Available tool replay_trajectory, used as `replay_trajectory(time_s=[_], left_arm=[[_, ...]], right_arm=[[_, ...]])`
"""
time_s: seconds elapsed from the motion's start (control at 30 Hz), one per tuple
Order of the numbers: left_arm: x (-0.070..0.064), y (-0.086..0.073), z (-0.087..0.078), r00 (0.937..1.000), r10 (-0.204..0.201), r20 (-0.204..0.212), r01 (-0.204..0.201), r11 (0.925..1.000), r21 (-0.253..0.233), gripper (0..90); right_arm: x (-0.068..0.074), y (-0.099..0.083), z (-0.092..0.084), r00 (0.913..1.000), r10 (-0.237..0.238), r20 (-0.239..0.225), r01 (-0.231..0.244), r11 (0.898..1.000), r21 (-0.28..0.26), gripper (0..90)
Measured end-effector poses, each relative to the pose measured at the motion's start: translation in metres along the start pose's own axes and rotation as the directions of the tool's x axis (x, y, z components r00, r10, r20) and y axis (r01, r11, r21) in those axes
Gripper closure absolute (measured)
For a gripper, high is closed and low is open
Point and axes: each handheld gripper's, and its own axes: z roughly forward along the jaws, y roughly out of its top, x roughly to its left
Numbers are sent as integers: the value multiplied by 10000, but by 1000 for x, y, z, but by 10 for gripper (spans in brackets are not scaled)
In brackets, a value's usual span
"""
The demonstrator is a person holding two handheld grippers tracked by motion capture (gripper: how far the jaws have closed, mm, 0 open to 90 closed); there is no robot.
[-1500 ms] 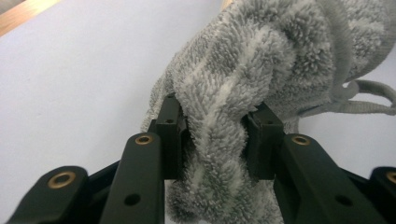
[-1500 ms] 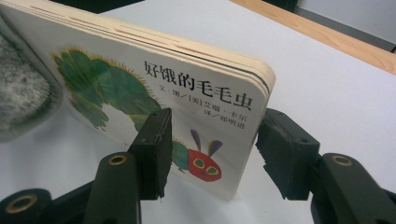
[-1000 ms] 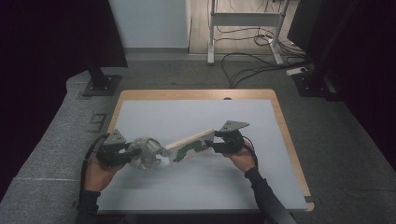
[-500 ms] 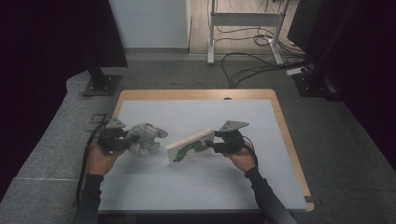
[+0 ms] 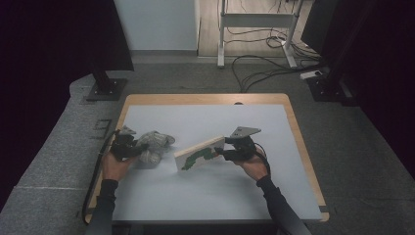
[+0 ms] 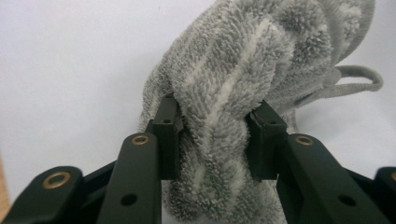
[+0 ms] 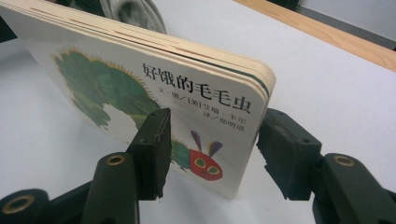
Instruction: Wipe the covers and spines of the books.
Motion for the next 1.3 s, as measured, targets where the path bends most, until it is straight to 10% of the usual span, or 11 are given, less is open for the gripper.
replay_trajectory(time_s=[0.27,0.7,1.3], left_arm=[[2,-7,1,9998,-78,209,79,10000,-34,480],[-20,2,-48,9959,612,671,-566,9961,-682,196],[-103,19,-40,9294,2389,2814,-2160,9702,-1100,361]], right_arm=[[0,1,1,10000,12,30,-12,10000,60,437],[0,2,1,10000,14,16,-14,9999,138,426],[-1,5,2,10000,-30,-49,32,9995,329,428]])
